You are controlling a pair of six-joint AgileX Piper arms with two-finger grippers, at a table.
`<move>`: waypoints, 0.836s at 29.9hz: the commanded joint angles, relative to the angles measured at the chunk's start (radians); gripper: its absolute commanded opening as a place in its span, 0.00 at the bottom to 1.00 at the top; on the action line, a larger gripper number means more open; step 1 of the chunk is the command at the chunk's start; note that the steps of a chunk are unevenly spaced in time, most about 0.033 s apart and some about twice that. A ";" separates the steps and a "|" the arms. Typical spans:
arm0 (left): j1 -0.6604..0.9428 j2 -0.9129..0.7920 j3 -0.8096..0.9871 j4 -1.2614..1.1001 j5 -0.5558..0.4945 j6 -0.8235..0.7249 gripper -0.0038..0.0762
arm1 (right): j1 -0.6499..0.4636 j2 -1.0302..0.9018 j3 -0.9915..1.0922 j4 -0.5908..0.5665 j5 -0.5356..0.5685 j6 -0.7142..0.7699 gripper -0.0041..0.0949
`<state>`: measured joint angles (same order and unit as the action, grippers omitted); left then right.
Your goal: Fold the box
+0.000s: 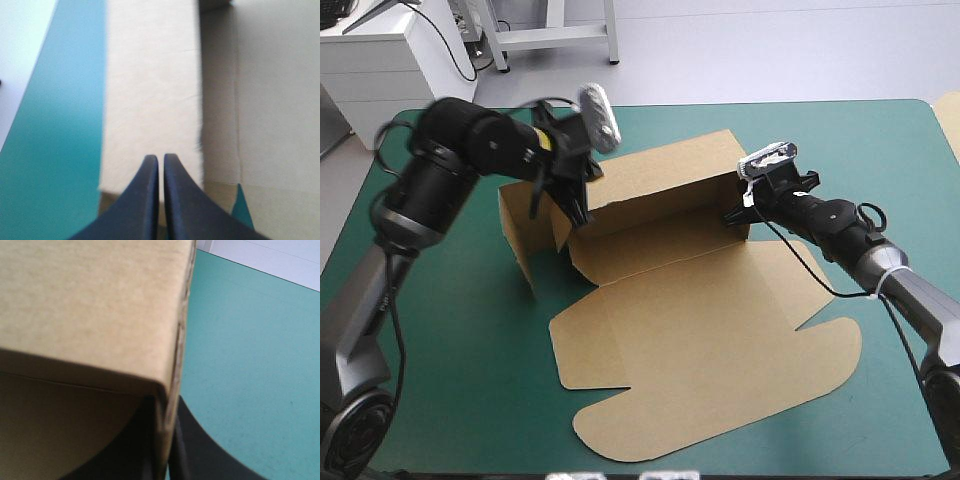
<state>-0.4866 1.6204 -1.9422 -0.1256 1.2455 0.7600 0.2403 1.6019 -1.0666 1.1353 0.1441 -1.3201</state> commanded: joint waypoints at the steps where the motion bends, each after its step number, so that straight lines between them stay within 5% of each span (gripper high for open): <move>1: 0.193 -0.043 -0.059 -0.111 0.020 -0.086 0.07 | -0.002 -0.035 -0.031 -0.024 0.022 -0.018 0.02; 13: 0.680 -0.009 -0.019 -0.124 -0.018 -0.420 0.04 | -0.002 -0.035 -0.031 -0.028 0.057 -0.018 0.02; 19: 0.766 -0.013 0.175 -0.166 -0.087 -0.433 0.04 | -0.002 -0.035 -0.031 -0.036 0.060 -0.018 0.02; 25: 0.805 -0.042 0.352 -0.158 -0.181 -0.449 0.04 | -0.002 -0.035 -0.031 -0.166 0.060 0.116 0.02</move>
<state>0.3018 1.6411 -1.6220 -0.2553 1.1434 0.3325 0.2403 1.6019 -1.0739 1.0560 0.1878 -1.2524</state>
